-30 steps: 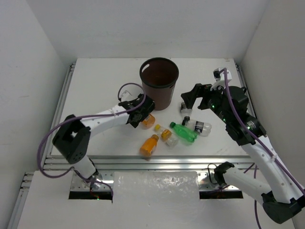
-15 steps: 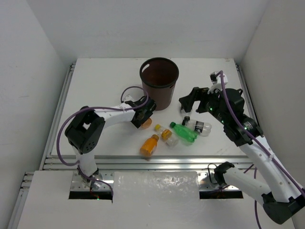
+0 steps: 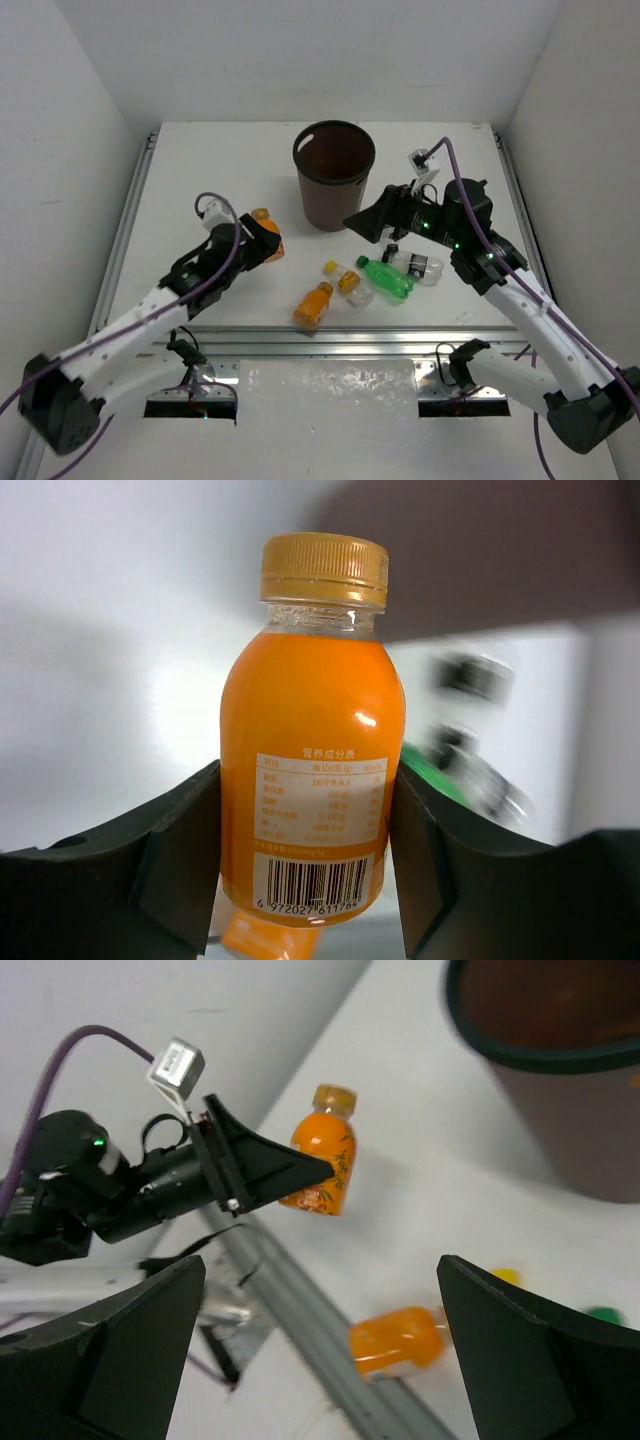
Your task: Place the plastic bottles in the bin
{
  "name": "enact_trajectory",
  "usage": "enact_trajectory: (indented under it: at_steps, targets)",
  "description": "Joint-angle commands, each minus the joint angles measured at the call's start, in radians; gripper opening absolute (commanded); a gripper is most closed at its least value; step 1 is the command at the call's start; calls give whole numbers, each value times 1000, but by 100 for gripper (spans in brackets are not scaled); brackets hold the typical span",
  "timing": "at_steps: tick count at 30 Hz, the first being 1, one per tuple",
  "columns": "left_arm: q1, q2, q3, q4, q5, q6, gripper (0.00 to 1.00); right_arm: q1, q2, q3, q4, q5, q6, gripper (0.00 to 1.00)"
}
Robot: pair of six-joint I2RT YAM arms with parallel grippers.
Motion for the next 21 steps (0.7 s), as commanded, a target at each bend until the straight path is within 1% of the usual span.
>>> enact_trajectory:
  at_steps: [1, 2, 4, 5, 7, 8, 10, 11, 12, 15, 17, 18, 19, 20, 21]
  targets:
    - [-10, -196, -76, 280, 276, 306, 11, 20, 43, -8, 241, -207, 177, 99]
    - [-11, -261, -98, 303, 366, 344, 8, 38, 66, -3, 289, -201, 195, 99]
    - [-10, -320, -122, 369, 466, 389, 8, 55, 100, 21, 334, -194, 205, 99]
    - [-10, -328, -125, 381, 536, 397, 7, 70, 152, 40, 336, -186, 206, 99]
    - [-11, -323, -130, 419, 609, 411, 6, 92, 207, 75, 339, -189, 205, 99]
    - [-10, -319, -133, 453, 671, 411, 6, 118, 257, 105, 342, -186, 199, 99]
    - [-11, -308, -150, 502, 727, 405, 6, 152, 305, 142, 315, -166, 179, 99]
    - [-13, -306, -159, 527, 744, 388, 6, 182, 330, 180, 269, -148, 169, 99]
    - [-13, -306, -168, 576, 770, 380, 6, 198, 362, 190, 262, -120, 156, 99]
    - [-13, -291, -173, 608, 787, 371, 8, 233, 394, 193, 297, -131, 169, 99]
    - [-11, -273, -161, 607, 776, 372, 11, 247, 411, 195, 302, -144, 175, 95]
    - [-13, -271, -158, 608, 770, 375, 13, 247, 413, 189, 308, -148, 180, 82]
    - [-13, -270, -150, 604, 758, 379, 18, 249, 407, 163, 325, -166, 186, 69]
    - [-11, -270, -144, 582, 718, 379, 21, 247, 401, 149, 356, -164, 201, 52]
    - [-11, -271, -138, 570, 700, 382, 26, 249, 392, 133, 368, -160, 209, 10]
